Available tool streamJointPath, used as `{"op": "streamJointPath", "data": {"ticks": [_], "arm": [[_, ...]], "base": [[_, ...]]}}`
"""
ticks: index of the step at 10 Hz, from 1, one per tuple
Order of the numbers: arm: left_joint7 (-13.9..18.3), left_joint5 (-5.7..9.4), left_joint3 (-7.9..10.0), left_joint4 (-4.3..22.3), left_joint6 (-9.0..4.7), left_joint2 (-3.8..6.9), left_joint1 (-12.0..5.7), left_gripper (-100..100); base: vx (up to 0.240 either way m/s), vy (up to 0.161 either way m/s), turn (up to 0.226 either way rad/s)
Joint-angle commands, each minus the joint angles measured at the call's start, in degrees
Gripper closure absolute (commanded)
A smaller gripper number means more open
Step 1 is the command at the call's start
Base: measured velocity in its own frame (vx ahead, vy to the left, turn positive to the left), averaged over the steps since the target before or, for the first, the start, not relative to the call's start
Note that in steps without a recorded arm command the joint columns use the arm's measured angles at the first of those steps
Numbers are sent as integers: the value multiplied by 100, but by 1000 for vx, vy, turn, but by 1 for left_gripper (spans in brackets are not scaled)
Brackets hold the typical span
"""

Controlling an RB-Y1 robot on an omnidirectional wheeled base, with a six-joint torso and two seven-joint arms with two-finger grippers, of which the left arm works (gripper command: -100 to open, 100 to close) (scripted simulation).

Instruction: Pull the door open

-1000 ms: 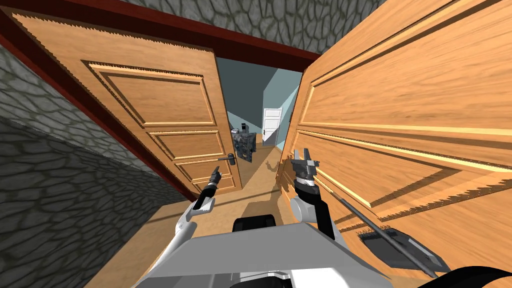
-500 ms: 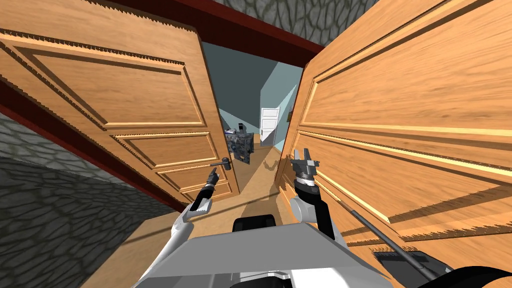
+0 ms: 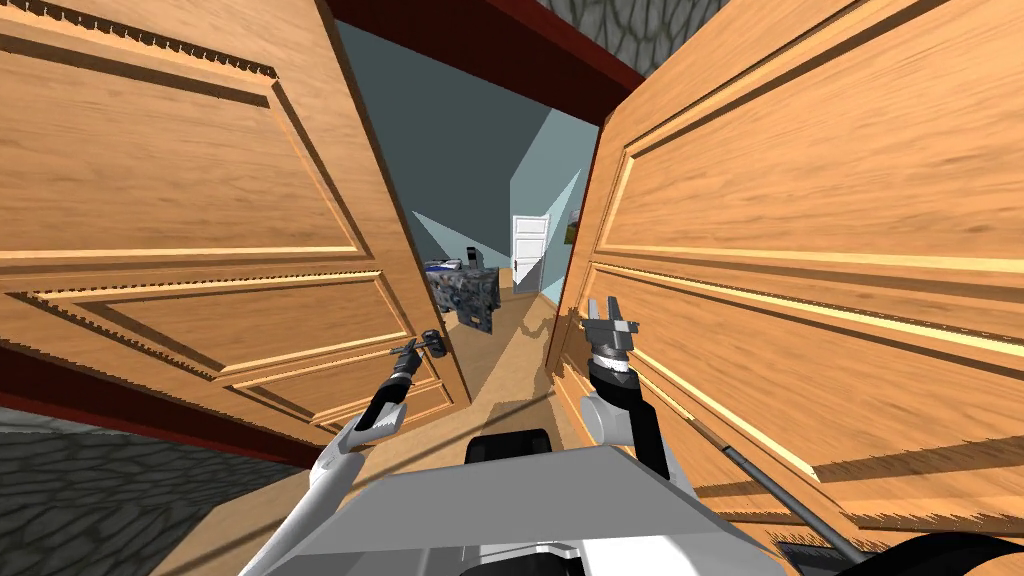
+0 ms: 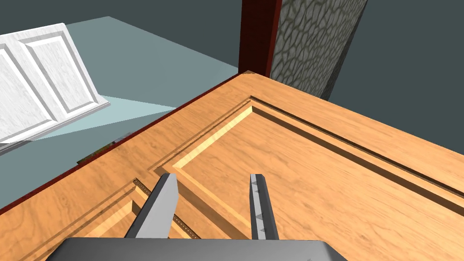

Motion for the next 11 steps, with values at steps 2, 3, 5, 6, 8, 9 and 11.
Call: {"op": "streamJointPath", "data": {"ticks": [2,3,5,6,8,9,11], "arm": [[49,34,58,69,-45,70,27,-100],[49,34,58,69,-45,70,27,100],[49,34,58,69,-45,70,27,100],[49,34,58,69,-45,70,27,100],[49,34,58,69,-45,70,27,100],[59,31,53,73,-40,64,37,100],[67,29,60,70,-43,67,44,100]], "base": [[160,15,-86],[-28,-8,39],[-34,-4,-16],[-8,3,-5],[0,0,0],[-105,34,-100],[-163,45,-140]]}}
